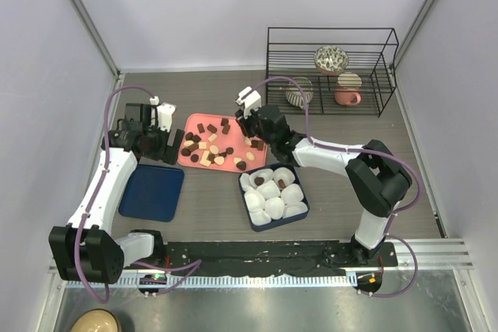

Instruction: Pack the chocolate

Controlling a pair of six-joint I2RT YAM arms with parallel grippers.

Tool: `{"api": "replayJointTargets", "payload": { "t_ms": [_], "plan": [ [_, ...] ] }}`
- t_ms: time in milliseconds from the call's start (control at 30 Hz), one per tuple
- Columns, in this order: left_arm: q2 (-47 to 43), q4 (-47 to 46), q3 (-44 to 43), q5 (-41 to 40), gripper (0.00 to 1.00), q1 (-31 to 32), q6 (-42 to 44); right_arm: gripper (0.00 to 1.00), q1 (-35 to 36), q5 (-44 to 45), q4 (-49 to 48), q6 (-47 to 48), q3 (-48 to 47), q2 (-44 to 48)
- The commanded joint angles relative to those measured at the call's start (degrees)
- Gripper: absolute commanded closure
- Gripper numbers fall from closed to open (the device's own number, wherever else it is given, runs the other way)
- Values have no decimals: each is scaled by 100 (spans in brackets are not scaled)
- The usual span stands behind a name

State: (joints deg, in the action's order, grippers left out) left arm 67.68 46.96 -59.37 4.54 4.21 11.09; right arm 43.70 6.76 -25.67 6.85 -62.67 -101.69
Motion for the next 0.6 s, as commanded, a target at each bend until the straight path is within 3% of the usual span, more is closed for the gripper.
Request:
{"api": "replayJointTargets", "payload": {
  "t_ms": [0,200,333,567],
  "plan": [
    [-80,-55,-92,47,6,-25,33,70,-20,27,-96,36,18,378],
    [-97,-11,-118,48,7,-16,33,80,-20,-122,-35,-96,-8,755],
    [-106,-11,-127,56,7,-25,25,92,-20,-184,159,-228,27,1159],
    [-97,68,-180,83,6,-16,16,96,33,-395,545,-640,677,2433]
  ]
}}
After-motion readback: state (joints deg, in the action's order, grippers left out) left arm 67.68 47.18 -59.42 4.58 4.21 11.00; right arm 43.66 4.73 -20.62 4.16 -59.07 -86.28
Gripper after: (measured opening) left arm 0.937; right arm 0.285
